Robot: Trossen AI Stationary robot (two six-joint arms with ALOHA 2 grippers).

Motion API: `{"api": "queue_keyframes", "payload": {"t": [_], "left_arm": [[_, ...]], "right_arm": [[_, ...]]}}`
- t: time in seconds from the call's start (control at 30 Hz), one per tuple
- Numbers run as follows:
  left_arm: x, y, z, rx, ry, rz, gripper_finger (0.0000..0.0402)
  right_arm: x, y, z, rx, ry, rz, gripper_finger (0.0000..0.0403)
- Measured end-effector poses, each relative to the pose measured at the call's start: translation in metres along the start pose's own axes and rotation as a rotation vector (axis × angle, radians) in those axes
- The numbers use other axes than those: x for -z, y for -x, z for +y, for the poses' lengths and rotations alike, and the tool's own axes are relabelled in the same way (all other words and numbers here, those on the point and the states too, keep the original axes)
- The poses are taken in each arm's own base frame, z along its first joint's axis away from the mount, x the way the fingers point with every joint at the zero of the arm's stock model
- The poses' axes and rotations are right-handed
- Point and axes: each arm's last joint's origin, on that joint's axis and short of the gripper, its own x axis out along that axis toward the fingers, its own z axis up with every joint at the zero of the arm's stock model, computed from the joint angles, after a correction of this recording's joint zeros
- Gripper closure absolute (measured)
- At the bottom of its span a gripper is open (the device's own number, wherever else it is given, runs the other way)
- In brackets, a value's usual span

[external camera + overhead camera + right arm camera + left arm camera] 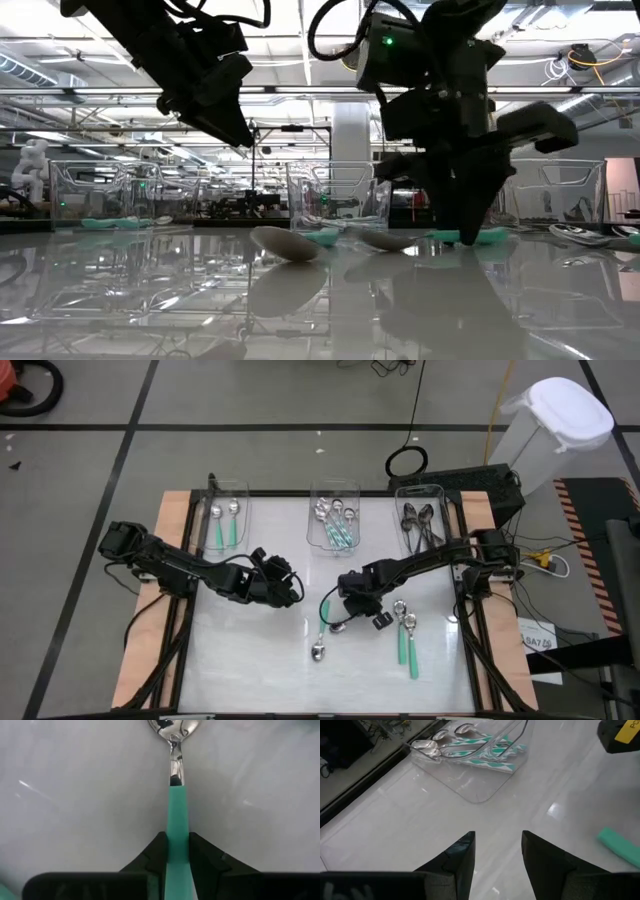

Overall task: Sort silverware by color (type)
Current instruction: Put the green spoon into the left transparent bin

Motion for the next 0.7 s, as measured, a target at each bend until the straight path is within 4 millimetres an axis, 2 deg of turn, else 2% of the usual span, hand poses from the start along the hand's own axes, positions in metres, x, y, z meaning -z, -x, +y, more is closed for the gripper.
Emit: {"api": "queue_keyframes", "payload": {"t": [0.2,0.4,0.7], "left_arm": [[0.000,0.001,-0.001,0.003,0.002,-0.001,0.0240],[0.000,0.002,-0.002,0.011,0.000,-0.006,0.0240],[-0.001,0.002,-0.003,0.018,0.010,-0.016,0.0240]], "right_arm": [[-0.002,-0.001,0.014,0.034,-0.104,-0.147,0.0350],[-0.002,0.000,0.024,0.189,-0.263,-0.326,0.0350],[0.002,0.024,0.045,0.419,-0.411,-0.438,0.0350]]}}
